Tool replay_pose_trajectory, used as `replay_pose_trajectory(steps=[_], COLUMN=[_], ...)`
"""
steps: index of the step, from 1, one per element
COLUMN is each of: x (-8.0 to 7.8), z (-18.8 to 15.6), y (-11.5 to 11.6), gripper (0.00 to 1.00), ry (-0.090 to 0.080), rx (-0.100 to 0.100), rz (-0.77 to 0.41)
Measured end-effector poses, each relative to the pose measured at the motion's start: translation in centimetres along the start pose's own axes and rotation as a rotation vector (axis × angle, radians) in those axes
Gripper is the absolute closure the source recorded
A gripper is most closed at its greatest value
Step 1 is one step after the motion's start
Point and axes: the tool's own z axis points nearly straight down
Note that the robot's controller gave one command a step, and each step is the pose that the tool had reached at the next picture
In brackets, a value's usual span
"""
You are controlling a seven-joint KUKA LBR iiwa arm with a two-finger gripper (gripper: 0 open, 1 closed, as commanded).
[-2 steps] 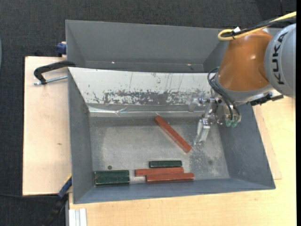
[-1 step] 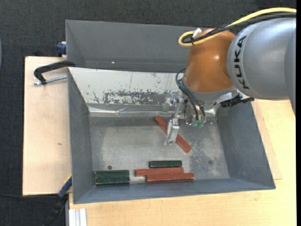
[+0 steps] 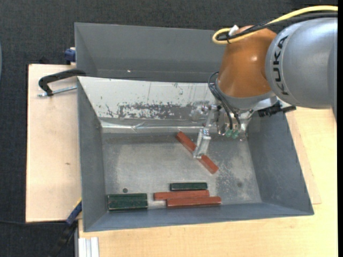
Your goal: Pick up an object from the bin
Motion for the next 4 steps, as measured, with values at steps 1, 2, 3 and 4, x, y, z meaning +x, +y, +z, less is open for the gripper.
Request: replay_pose_trajectory(steps=[1,2,3,4], x=[1.4,0.5,0.5,0.6], z=[6.5,8.8,8.8,8.5], y=[-0.8,-1.2,-1.2,-1.2], gripper=[0.0,1.0,1.0,1.0], ry=[0.002,0.001,0.001,0.005], rx=[0.001,0.002,0.002,0.002], rz=[0.294,0.12,0.119,0.119])
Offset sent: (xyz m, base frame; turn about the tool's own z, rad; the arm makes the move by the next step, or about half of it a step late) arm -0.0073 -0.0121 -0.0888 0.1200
